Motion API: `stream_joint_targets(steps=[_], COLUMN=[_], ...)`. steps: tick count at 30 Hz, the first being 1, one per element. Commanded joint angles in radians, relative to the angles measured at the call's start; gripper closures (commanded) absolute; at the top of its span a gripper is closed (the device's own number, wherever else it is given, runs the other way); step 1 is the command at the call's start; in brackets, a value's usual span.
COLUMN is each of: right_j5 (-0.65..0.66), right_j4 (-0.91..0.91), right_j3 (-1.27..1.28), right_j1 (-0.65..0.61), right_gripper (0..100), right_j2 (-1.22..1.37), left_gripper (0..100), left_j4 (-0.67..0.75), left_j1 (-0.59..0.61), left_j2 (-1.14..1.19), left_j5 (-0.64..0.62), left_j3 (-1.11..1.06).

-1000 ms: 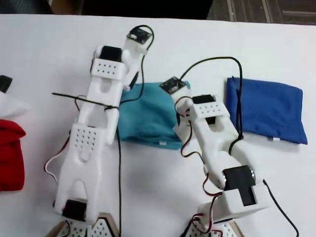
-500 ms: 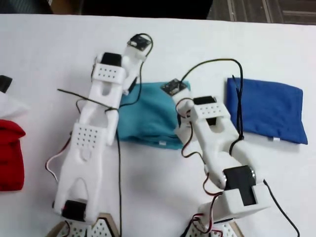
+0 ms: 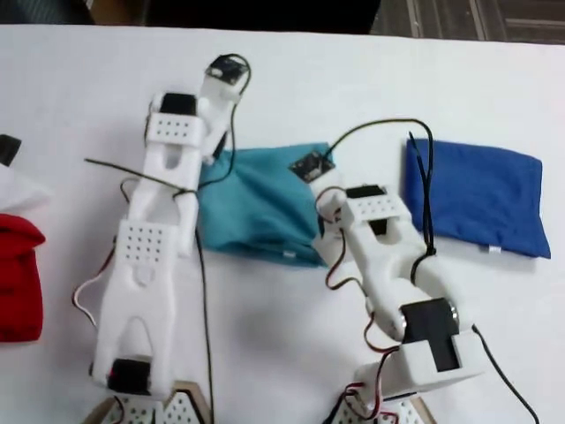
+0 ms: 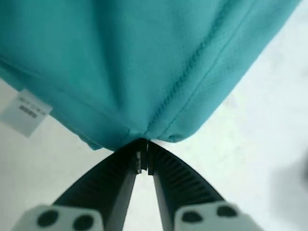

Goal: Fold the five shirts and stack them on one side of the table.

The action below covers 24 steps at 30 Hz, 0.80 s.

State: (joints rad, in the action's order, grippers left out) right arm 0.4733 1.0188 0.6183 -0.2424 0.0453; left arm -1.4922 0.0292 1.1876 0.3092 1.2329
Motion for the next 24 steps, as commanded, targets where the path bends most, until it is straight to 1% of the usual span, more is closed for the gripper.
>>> stream_joint_targets(steps=[1, 6, 9, 11, 16, 19, 22, 24], right_j5=[0.008, 0.003, 0.002, 0.002, 0.002, 0.003, 0.002, 0.000], right_j4=[0.005, 0.059, 0.087, 0.113, 0.151, 0.151, 0.151, 0.151], right_j3=[-0.023, -0.104, -0.163, -0.198, -0.267, -0.296, -0.330, -0.350], right_j1=[0.005, 0.042, 0.064, 0.067, 0.068, 0.068, 0.090, 0.120], right_gripper=[97.8, 97.8, 97.8, 97.8, 97.8, 97.8, 97.8, 97.8], right_j2=[-0.053, -0.053, -0.053, -0.053, -0.053, -0.053, -0.053, -0.053], left_gripper=[97, 97, 97, 97, 97, 97, 97, 97], left_j4=[-0.003, -0.091, -0.098, -0.091, -0.100, -0.181, -0.296, -0.299], left_j1=[0.041, 0.038, 0.026, 0.006, -0.072, -0.098, -0.103, -0.089], left_j2=[-0.034, -0.068, -0.068, -0.066, -0.066, -0.077, -0.081, -0.091], left_j5=[0.011, 0.009, 0.003, 0.002, 0.002, 0.002, 0.002, -0.025], left_j3=[0.067, 0.193, 0.252, 0.242, 0.130, 0.093, 0.163, 0.180])
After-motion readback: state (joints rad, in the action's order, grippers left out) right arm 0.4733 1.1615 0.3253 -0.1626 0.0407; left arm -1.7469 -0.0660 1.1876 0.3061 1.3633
